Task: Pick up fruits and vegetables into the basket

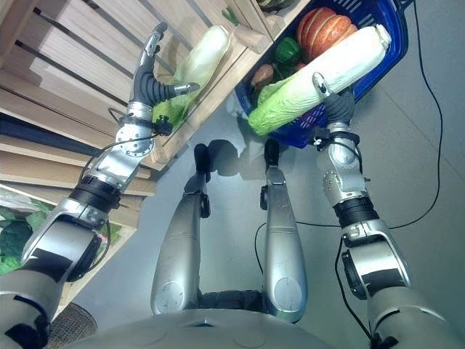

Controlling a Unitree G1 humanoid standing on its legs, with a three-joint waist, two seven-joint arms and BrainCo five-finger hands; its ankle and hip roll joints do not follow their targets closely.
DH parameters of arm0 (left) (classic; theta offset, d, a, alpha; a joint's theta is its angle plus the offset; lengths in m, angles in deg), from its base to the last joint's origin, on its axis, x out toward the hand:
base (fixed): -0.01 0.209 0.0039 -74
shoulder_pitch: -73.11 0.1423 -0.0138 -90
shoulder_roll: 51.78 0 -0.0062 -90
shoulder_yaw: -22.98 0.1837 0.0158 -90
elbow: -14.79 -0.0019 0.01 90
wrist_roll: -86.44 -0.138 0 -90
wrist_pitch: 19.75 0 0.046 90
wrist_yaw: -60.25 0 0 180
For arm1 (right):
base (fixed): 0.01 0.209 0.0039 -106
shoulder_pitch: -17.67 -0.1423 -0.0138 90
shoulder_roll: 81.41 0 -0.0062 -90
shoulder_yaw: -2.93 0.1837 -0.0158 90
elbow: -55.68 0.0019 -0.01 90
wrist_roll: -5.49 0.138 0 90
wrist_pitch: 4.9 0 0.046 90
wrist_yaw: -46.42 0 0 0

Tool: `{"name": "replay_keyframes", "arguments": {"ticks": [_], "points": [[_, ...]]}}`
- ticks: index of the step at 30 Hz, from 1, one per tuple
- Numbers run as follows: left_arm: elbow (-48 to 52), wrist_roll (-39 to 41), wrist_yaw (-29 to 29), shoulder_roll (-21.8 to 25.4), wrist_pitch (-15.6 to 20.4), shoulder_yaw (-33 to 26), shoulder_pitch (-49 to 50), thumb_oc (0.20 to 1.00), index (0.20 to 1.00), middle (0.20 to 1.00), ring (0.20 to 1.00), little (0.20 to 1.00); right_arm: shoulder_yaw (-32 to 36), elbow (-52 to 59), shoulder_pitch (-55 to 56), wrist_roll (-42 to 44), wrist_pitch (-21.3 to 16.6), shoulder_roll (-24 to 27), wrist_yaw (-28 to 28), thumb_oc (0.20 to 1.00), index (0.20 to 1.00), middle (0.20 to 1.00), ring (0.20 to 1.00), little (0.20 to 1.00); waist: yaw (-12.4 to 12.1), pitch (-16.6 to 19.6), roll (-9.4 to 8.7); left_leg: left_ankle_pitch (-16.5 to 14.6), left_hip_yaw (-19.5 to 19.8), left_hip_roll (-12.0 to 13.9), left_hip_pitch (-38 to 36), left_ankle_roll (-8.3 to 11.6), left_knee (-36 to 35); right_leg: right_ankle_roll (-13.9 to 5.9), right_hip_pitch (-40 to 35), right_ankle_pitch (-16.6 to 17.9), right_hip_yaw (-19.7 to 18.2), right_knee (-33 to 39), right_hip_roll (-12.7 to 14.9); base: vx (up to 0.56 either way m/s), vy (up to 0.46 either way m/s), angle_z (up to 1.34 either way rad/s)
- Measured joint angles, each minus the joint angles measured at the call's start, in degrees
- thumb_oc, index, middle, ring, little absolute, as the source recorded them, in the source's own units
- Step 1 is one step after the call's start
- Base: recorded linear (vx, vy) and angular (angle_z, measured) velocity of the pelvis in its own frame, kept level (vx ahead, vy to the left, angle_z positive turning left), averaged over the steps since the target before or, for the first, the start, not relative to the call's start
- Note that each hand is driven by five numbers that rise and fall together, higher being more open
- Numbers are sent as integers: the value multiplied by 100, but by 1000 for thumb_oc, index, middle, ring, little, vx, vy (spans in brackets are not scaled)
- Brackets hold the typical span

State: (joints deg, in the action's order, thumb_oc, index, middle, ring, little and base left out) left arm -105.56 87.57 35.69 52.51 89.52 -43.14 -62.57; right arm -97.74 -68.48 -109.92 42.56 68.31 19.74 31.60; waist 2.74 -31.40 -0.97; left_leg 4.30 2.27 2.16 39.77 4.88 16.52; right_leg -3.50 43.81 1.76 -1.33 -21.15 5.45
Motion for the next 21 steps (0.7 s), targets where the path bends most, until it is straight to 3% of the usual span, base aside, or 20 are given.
{"name": "replay_keyframes", "arguments": {"ticks": [6, 21], "points": [[-256, 129, 5, 114, 18, 19, -325, 1000, 1000, 1000, 1000, 1000, 84, -970, -587, 11, 62, 234, -87, 200, 200, 200, 200, 200, -16, 0, 0, 2, 28, 0, 42, 2, 1, 11, 23, 7, 24, 9, 1, -2, -25, 1], [-715, 393, 14, 222, 124, 459, -752, 1000, 1000, 1000, 1000, 1000, -149, -2866, -1967, 104, 486, 498, 134, 200, 200, 200, 200, 200, -359, -6, 12, 21, 67, -42, 406, 20, 112, 16, 403, 9, 71, -140, 55, 3, -12, 0]]}}
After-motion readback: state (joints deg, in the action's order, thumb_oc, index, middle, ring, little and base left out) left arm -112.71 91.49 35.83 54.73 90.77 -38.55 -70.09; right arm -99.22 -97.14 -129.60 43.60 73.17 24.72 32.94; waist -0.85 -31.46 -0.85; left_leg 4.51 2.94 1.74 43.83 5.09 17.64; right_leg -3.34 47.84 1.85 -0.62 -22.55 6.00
